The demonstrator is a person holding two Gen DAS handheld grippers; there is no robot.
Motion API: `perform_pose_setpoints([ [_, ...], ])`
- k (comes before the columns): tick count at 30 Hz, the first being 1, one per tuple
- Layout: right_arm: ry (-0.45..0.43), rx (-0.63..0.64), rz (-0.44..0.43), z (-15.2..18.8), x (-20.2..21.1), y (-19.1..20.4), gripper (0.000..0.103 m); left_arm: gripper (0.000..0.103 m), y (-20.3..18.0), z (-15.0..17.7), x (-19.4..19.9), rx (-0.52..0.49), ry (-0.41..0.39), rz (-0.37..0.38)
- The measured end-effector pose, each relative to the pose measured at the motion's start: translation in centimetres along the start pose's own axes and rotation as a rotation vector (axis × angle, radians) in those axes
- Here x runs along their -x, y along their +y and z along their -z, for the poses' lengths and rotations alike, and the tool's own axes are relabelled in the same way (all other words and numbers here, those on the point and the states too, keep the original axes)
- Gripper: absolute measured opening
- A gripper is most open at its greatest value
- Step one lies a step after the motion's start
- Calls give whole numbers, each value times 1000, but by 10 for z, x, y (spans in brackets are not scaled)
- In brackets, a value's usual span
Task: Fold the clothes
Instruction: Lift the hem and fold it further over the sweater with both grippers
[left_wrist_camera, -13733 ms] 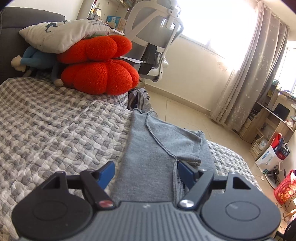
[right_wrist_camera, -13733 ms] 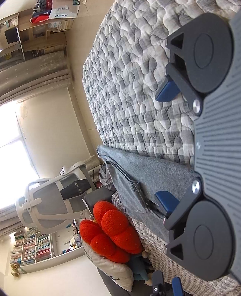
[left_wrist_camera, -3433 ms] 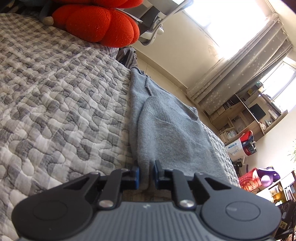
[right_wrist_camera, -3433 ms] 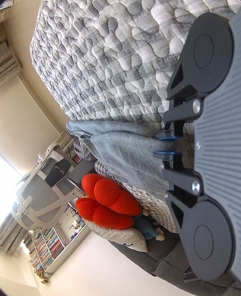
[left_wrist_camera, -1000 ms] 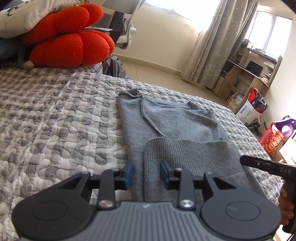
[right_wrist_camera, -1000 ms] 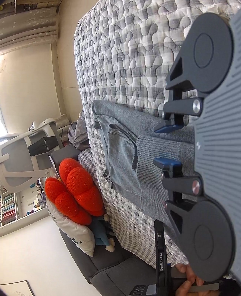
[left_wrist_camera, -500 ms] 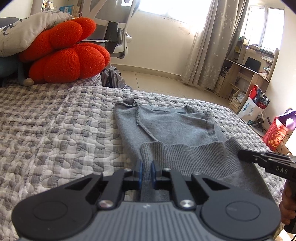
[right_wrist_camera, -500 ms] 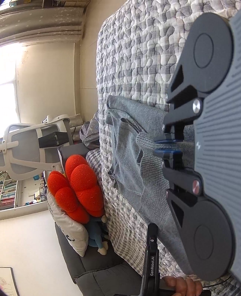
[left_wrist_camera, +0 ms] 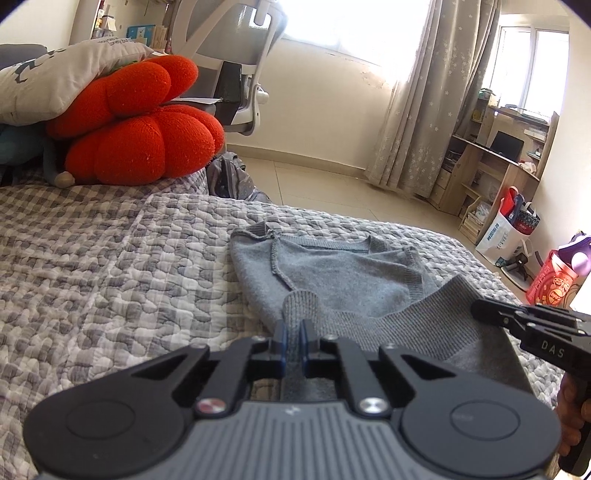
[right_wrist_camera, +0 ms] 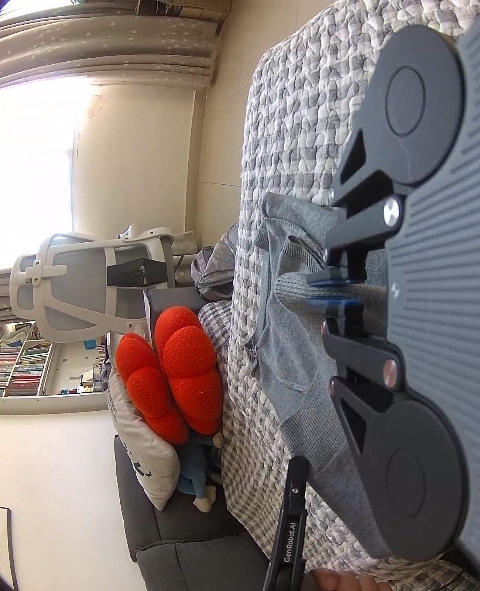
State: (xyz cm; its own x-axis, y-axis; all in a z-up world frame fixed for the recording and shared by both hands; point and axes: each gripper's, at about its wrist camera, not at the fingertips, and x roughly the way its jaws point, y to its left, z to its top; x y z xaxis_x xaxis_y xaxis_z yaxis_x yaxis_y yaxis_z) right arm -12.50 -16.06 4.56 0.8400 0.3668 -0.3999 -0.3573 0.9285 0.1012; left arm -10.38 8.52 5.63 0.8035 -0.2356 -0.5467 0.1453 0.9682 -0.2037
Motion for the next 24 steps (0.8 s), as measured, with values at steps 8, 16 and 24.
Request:
perform_pose_setpoints([
  [8,81,-19,39,16,-18,-7,9,7,10,13,-15,34,34,-12],
  [16,114,-45,43,19,-20,-14,12,8,12,19,-18,39,42,-20],
  [24,135,40,105,20,-27,2,18,15,16,25,-17,44,41,-35],
])
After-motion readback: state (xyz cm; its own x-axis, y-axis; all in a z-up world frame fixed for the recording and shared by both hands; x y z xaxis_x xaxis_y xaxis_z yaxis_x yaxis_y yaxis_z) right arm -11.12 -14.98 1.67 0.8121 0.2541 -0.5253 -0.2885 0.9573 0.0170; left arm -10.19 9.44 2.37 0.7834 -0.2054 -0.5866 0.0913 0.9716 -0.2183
